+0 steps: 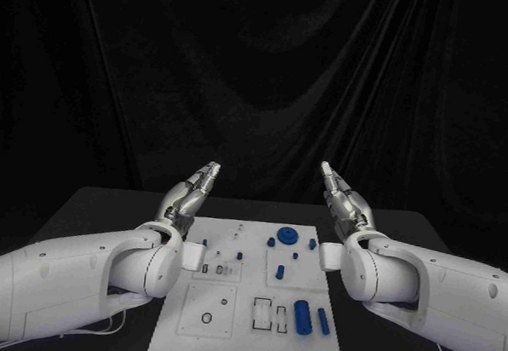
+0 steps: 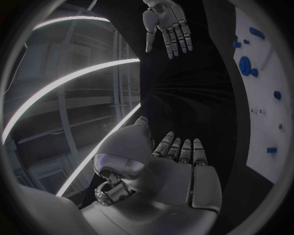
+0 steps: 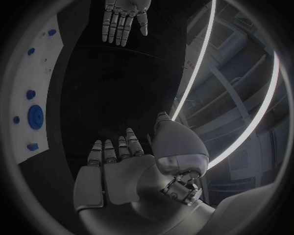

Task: Assemble the parts on the task board

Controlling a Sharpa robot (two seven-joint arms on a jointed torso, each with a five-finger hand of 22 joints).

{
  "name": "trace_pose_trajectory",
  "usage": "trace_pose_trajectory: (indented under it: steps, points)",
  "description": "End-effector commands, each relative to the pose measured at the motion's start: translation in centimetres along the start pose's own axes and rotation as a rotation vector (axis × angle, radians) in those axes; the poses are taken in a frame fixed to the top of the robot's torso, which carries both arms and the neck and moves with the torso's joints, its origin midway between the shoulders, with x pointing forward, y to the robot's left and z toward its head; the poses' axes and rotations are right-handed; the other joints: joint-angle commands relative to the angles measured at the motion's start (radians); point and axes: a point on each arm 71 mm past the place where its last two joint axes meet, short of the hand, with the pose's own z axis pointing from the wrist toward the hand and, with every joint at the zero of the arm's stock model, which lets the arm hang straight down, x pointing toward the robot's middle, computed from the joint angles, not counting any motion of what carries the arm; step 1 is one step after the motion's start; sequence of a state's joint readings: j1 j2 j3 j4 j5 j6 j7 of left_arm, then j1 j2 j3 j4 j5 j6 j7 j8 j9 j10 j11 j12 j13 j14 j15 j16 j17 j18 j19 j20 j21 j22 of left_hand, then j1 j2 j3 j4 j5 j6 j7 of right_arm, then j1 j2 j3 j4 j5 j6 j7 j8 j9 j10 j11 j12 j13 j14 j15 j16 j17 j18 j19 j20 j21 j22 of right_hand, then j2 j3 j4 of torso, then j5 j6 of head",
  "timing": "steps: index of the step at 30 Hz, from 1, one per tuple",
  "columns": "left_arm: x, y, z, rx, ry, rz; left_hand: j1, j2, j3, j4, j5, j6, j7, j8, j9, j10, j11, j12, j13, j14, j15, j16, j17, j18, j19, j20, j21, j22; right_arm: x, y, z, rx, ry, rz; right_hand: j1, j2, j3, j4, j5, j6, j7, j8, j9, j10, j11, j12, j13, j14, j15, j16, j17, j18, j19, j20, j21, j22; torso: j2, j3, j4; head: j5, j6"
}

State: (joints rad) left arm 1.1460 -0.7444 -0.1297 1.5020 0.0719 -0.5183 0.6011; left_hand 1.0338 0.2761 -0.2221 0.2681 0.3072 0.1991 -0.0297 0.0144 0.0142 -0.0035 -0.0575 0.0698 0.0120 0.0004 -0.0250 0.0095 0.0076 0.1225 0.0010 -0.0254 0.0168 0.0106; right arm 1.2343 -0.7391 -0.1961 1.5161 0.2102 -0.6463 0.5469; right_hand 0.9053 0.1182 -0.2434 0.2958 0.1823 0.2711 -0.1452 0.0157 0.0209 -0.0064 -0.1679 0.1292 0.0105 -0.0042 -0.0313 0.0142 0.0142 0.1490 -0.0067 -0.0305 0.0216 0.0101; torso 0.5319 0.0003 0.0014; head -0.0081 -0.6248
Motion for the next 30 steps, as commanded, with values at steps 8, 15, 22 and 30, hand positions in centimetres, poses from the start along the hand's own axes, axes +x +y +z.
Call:
trace_pose_trajectory:
  steps: [8,15,22,30]
  points:
    - [1.1,-1.7,0.7,0.172,0.238,-0.280,0.034,0.001,-0.024,0.024,0.021,-0.001,-0.011,0.011,0.012,0.002,-0.029,-0.005,0.000,0.000,-0.010,-0.009,-0.008,-0.041,-0.001,0.004,-0.017,-0.011,0.1,0.1,0.2,0.024,0.020,0.105,0.013,0.004,-0.011,-0.004,0.025,0.015,0.000,0.021,0.013,0.013,0.001,0.015,0.012,0.004,-0.162,-0.014,-0.014,0.027,0.007,-0.014,-0.022,-0.010,0.000,0.0001,0.0000,0.000,0.000]
    - [-0.2,-1.8,1.0,0.172,0.313,-0.349,0.049,0.001,-0.029,0.024,0.022,-0.005,-0.009,0.011,0.012,0.002,-0.025,-0.011,-0.001,0.000,0.017,-0.009,-0.008,-0.005,-0.001,0.069,-0.017,-0.011,-0.2,0.1,0.6,0.012,0.048,0.079,0.027,0.003,-0.023,-0.004,0.030,0.020,0.018,0.022,0.013,0.012,0.030,0.022,0.012,0.004,-0.126,-0.014,-0.014,0.028,0.007,0.019,-0.022,-0.010,0.001,-0.0001,0.0013,0.005,-0.041]
    - [-1.1,-1.9,0.6,0.159,0.340,-0.329,0.193,-0.009,0.016,-0.016,0.172,0.025,0.026,0.016,0.016,0.006,0.022,0.011,0.003,0.000,0.086,-0.009,-0.008,0.033,0.002,0.243,-0.014,-0.008,-0.5,1.5,0.8,-0.094,0.158,-0.025,0.168,-0.029,0.002,-0.008,0.119,0.140,0.074,0.066,0.027,0.065,0.204,0.195,0.033,0.128,0.142,0.109,0.035,0.024,0.152,0.237,0.078,0.051,0.000,-0.0011,0.0015,0.009,-0.071]
    - [-2.8,-4.3,-0.3,0.154,0.429,-0.217,0.289,-0.010,0.069,-0.096,0.308,0.073,0.035,0.024,0.021,0.010,0.039,0.035,0.007,0.000,0.133,-0.008,-0.007,0.057,0.022,0.275,0.003,0.004,-1.2,6.4,1.2,-0.240,0.231,-0.233,0.356,-0.073,0.031,-0.007,0.210,0.213,0.139,0.091,0.031,0.205,0.290,0.381,0.045,0.538,0.247,0.369,0.081,0.005,0.580,0.322,0.298,0.139,0.003,-0.0009,-0.0010,0.019,-0.123]
